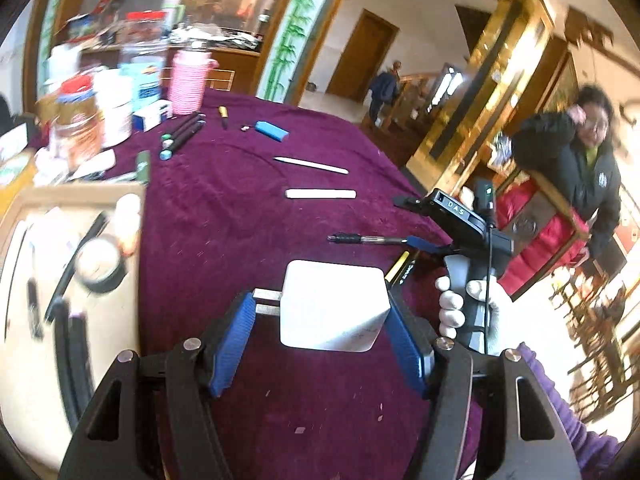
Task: Organize rigid objects
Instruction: 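Carry the charger over the tray with the left tool while the right tool grasps the black pen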
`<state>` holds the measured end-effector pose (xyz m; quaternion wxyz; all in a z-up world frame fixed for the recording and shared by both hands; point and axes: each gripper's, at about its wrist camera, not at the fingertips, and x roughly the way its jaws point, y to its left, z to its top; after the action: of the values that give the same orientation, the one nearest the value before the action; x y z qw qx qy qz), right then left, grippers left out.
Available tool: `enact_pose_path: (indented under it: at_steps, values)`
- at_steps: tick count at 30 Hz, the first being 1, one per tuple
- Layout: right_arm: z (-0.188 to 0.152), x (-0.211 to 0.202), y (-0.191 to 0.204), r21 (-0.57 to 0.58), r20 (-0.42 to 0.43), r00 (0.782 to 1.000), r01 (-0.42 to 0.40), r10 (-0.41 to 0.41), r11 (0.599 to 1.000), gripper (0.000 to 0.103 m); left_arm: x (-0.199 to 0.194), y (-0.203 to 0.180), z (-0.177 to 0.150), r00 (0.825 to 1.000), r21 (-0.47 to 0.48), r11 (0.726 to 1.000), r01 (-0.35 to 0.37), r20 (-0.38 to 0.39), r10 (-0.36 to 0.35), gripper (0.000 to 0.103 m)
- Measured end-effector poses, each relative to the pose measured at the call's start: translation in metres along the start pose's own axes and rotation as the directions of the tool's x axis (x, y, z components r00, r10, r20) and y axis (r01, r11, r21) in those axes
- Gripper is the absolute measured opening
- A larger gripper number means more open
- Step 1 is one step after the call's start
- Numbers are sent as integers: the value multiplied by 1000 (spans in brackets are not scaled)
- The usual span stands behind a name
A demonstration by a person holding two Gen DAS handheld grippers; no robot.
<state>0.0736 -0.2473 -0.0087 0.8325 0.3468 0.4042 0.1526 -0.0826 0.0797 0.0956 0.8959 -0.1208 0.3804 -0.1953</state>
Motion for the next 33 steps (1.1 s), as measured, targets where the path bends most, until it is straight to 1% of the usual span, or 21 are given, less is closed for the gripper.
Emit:
enact_pose_path:
  at_steps: [2,5,7,8,9,10,11,13,15,17,18,20,21,22,24,26,27,28,29,31,33]
  values:
    - [-2,9,6,8,-59,996,-63,64,998,103,-11,9,-7,1000,-23,1000,-7,10,7,65]
    - [-12,26,25,-16,-183,976,-120,115,993,103,-22,21,-16,1000,-48,999,0,20,1,65]
    - [-24,37,42,-56,-278,953,-144,123,988,103,-27,26,-20,1000,-57,998,3,27,-1,65]
    - [-29,41,50,-79,-326,937,-161,127,984,103,-31,29,-23,999,-64,998,9,32,-7,65]
    - [-36,44,59,-98,-383,913,-191,140,977,103,-34,32,-24,999,-69,997,14,34,-12,65]
    - [-41,43,66,-118,-411,900,-208,142,971,103,-36,35,-26,999,-75,997,19,36,-16,65]
    - [-44,40,74,-154,-408,905,-198,120,968,103,-38,38,-27,999,-81,996,20,40,-17,65]
    - [-44,30,91,-253,-358,933,-138,40,958,103,-42,45,-29,999,-97,995,24,47,-20,65]
    - [-47,28,105,-352,-307,950,-61,-53,934,103,-45,52,-30,998,-119,992,37,50,-31,65]
    - [-51,33,115,-420,-280,953,-11,-118,908,101,-50,61,-31,998,-140,989,44,58,-36,65]
    - [-56,39,121,-462,-263,952,16,-154,887,97,-52,66,-31,998,-149,988,42,60,-33,65]
    - [-63,53,129,-539,-232,947,64,-221,840,83,-59,76,-34,998,-169,985,35,66,-24,65]
    - [-65,61,130,-558,-232,942,76,-244,827,73,-63,82,-35,998,-179,983,28,67,-16,65]
    - [-67,67,131,-565,-236,937,82,-256,821,67,-66,88,-36,998,-192,981,18,69,-4,65]
    - [-72,82,130,-590,-238,925,105,-297,800,64,-74,101,-38,997,-215,976,-7,71,23,65]
    - [-76,85,134,-627,-197,927,130,-318,768,57,-83,115,-41,996,-238,971,-31,76,51,65]
    - [-77,86,136,-643,-175,922,158,-344,750,41,-85,120,-41,995,-245,969,-40,76,61,65]
    - [-78,87,137,-658,-154,915,186,-372,730,22,-89,128,-42,994,-256,965,-59,75,80,65]
    - [-77,87,138,-665,-141,909,206,-391,718,21,-91,133,-43,993,-262,963,-70,76,92,65]
    - [-74,83,135,-634,-160,913,196,-376,748,11,-98,146,-45,989,-283,955,-95,81,122,65]
    - [-72,76,132,-609,-148,920,204,-363,766,11,-102,155,-46,987,-300,947,-112,79,141,65]
